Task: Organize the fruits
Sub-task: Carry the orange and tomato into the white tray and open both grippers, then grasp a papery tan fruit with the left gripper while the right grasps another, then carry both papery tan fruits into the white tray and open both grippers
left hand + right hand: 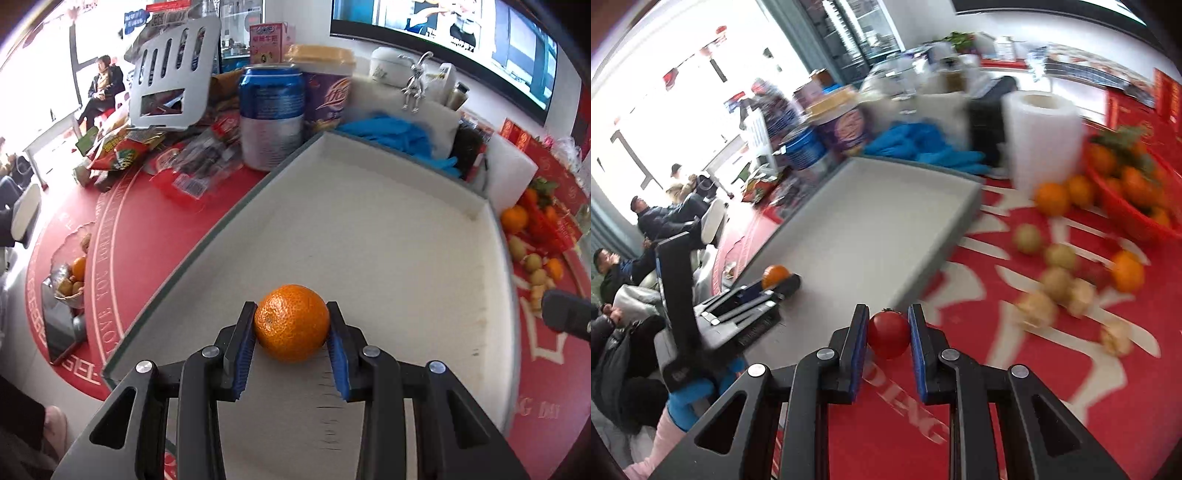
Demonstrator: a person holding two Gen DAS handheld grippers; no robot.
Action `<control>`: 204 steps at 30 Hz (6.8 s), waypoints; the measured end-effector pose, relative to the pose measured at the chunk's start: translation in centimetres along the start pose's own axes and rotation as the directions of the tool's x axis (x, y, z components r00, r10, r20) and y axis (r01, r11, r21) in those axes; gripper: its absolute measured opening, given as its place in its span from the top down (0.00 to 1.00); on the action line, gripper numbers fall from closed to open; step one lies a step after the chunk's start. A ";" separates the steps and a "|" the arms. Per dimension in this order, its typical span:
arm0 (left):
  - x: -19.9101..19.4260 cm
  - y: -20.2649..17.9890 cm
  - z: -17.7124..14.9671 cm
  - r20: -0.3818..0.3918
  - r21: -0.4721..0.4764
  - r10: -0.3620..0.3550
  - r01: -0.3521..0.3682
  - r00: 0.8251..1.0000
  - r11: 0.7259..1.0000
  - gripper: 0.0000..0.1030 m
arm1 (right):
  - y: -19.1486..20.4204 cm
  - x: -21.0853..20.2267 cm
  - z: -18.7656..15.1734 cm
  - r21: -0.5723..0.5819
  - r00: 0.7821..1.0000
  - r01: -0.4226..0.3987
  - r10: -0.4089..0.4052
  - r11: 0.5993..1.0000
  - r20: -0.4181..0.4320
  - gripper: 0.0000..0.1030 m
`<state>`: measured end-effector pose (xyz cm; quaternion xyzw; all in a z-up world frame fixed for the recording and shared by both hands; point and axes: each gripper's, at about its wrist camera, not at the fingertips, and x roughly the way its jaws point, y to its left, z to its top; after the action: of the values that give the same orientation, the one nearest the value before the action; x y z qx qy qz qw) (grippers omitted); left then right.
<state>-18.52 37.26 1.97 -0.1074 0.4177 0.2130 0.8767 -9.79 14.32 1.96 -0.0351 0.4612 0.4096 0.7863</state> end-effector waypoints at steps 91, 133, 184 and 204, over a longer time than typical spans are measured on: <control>-2.9 -22.4 -4.4 -0.023 0.307 -0.163 0.162 0.986 0.938 0.73 | -15.5 -9.0 -10.1 0.246 0.885 0.420 -0.454 0.874 0.102 0.75; -3.0 -22.4 -4.4 -0.022 0.309 -0.160 0.159 0.987 0.938 0.73 | -14.2 -8.0 -9.7 0.182 0.837 0.524 -0.543 0.832 0.069 0.74; -7.2 -13.3 0.6 0.121 0.179 -0.172 0.149 0.978 0.972 0.75 | -11.1 -8.1 -6.1 0.206 0.939 0.315 -0.336 0.927 0.076 0.74; -1.2 -2.8 1.0 0.068 0.054 -0.005 0.001 0.998 0.999 0.75 | 0.5 0.8 1.4 -0.010 0.992 0.126 -0.126 0.992 0.030 0.74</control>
<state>-17.25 34.79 3.58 -0.0771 0.3930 0.2038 0.8933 -8.96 15.69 2.34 -0.0627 0.4440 0.3625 0.8171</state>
